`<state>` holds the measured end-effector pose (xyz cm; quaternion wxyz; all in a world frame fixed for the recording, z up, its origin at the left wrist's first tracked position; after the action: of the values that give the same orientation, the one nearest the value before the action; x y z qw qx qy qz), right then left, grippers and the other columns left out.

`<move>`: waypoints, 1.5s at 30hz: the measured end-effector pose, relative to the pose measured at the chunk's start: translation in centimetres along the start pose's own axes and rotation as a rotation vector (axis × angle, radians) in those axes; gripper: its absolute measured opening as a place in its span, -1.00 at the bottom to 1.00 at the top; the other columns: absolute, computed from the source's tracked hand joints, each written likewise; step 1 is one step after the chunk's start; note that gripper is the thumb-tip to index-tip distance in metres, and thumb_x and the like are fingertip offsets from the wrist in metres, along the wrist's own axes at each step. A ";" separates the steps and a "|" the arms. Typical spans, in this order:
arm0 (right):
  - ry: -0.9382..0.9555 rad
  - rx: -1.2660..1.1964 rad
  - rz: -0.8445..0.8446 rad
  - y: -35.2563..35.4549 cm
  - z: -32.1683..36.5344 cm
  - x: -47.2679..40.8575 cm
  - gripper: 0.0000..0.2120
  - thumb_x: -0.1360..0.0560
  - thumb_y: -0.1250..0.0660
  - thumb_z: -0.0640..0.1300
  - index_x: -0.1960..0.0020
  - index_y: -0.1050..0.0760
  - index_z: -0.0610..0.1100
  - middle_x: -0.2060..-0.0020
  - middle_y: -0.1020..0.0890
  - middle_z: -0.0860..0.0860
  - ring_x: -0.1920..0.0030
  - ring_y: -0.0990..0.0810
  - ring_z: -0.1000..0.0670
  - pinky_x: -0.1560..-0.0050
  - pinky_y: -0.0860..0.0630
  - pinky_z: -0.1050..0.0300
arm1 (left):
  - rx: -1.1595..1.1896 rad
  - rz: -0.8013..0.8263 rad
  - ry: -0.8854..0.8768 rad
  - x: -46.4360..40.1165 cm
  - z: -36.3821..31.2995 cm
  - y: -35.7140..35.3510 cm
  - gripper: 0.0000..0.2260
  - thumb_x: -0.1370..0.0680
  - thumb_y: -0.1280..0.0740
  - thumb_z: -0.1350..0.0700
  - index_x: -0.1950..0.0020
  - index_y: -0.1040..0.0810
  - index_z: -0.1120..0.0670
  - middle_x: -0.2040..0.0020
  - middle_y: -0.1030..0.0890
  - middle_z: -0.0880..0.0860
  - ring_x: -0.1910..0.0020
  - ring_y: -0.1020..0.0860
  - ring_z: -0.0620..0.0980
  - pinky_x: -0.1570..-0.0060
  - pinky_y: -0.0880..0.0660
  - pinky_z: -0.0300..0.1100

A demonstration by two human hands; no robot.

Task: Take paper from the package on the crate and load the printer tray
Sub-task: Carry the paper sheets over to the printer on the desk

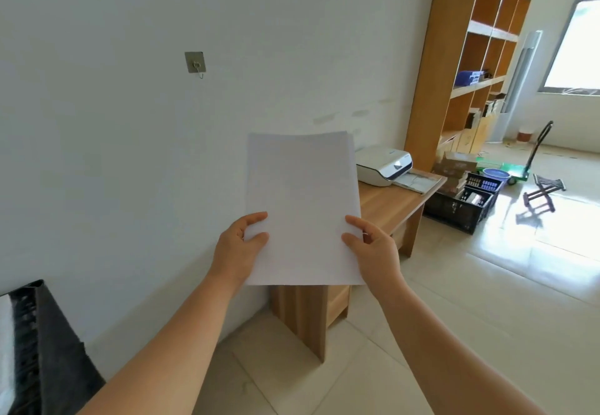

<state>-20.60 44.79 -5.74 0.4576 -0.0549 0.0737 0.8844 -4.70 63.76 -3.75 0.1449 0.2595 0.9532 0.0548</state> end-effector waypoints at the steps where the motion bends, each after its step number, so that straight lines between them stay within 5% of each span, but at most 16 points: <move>1: 0.002 -0.004 -0.024 1.0 -0.3 -0.8 -0.71 -0.51 -0.38 -0.15 -0.14 -0.55 0.19 -0.11 -0.60 0.07 -0.05 -0.59 -0.03 -0.12 -0.57 0.00 | 0.008 0.016 -0.002 -0.8 0.0 -1.4 -0.68 -0.51 -0.36 0.22 -0.07 -0.56 -0.22 -0.20 -0.59 0.01 -0.13 -0.57 0.01 -0.17 -0.52 -0.03; 6: -0.007 0.010 -0.119 5.6 -2.2 -5.4 -0.69 -0.52 -0.37 -0.18 -0.17 -0.56 0.15 -0.17 -0.57 0.03 -0.10 -0.56 -0.05 -0.21 -0.53 -0.07 | 0.062 0.104 0.018 -5.5 0.6 -8.6 -0.70 -0.53 -0.34 0.24 -0.17 -0.55 -0.10 -0.20 -0.54 0.00 -0.13 -0.54 0.03 -0.03 -0.52 -0.19; 13: -0.013 0.094 -0.309 12.1 -4.1 -12.9 -0.67 -0.50 -0.39 -0.22 -0.19 -0.58 0.09 -0.12 -0.64 -0.01 -0.09 -0.60 -0.08 -0.14 -0.55 0.01 | 0.124 0.298 0.055 -13.2 2.0 -19.7 -0.74 -0.57 -0.31 0.15 -0.12 -0.51 -0.22 -0.05 -0.53 -0.19 0.04 -0.55 -0.08 0.20 -0.48 -0.25; 19: -0.052 0.153 -0.478 18.2 -6.3 -18.0 -0.66 -0.48 -0.39 -0.24 -0.21 -0.60 0.02 -0.11 -0.65 0.01 -0.10 -0.61 -0.04 -0.20 -0.54 -0.06 | 0.257 0.469 0.115 -19.0 2.4 -29.3 -0.70 -0.53 -0.35 0.21 -0.12 -0.55 -0.19 -0.10 -0.62 -0.08 0.00 -0.63 0.01 0.03 -0.59 -0.05; 24: -0.072 0.153 -0.555 23.4 -8.5 -21.6 -0.67 -0.47 -0.39 -0.27 -0.20 -0.61 0.00 -0.09 -0.65 0.00 -0.09 -0.60 -0.04 -0.11 -0.53 0.11 | 0.298 0.537 0.135 -21.5 3.0 -37.0 -0.68 -0.52 -0.36 0.26 -0.11 -0.56 -0.16 -0.11 -0.64 -0.04 -0.01 -0.64 0.01 -0.03 -0.58 0.02; 34: -0.079 0.077 -0.610 37.2 -12.3 -32.3 -0.67 -0.46 -0.39 -0.29 -0.17 -0.62 -0.02 -0.08 -0.65 0.00 -0.11 -0.61 -0.04 -0.17 -0.53 0.04 | 0.221 0.587 0.090 -26.7 1.0 -55.3 -0.69 -0.53 -0.35 0.21 -0.14 -0.54 -0.17 -0.11 -0.62 -0.04 0.04 -0.63 -0.03 0.16 -0.57 -0.17; 40: -0.054 0.070 -0.585 45.2 -12.7 -39.5 -0.67 -0.46 -0.39 -0.27 -0.17 -0.62 0.00 -0.10 -0.65 0.00 -0.09 -0.61 -0.03 -0.17 -0.55 0.04 | 0.176 0.597 0.034 -31.0 -0.5 -64.9 -0.71 -0.53 -0.37 0.11 -0.11 -0.54 -0.28 -0.16 -0.58 -0.08 -0.06 -0.60 0.01 -0.05 -0.59 0.02; 45: -0.052 0.071 -0.578 49.4 -13.9 -45.7 -0.67 -0.46 -0.40 -0.27 -0.15 -0.61 0.03 -0.08 -0.66 -0.01 -0.07 -0.62 -0.04 -0.16 -0.55 0.03 | 0.191 0.572 0.016 -34.7 -1.2 -70.9 -0.70 -0.53 -0.36 0.13 -0.20 -0.53 -0.18 -0.19 -0.57 -0.07 -0.05 -0.59 -0.03 0.03 -0.58 -0.11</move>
<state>-34.25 -22.53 -7.95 0.6939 -0.0348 0.0742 0.7154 -10.44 -14.98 -6.75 0.0909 0.5297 0.8433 0.0055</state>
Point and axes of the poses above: each hand's wrist, its own x-axis away from the middle knuckle, its own y-axis out of the back of the hand, z = x × y, the point moved 3 cm from there along -x, towards the middle knuckle
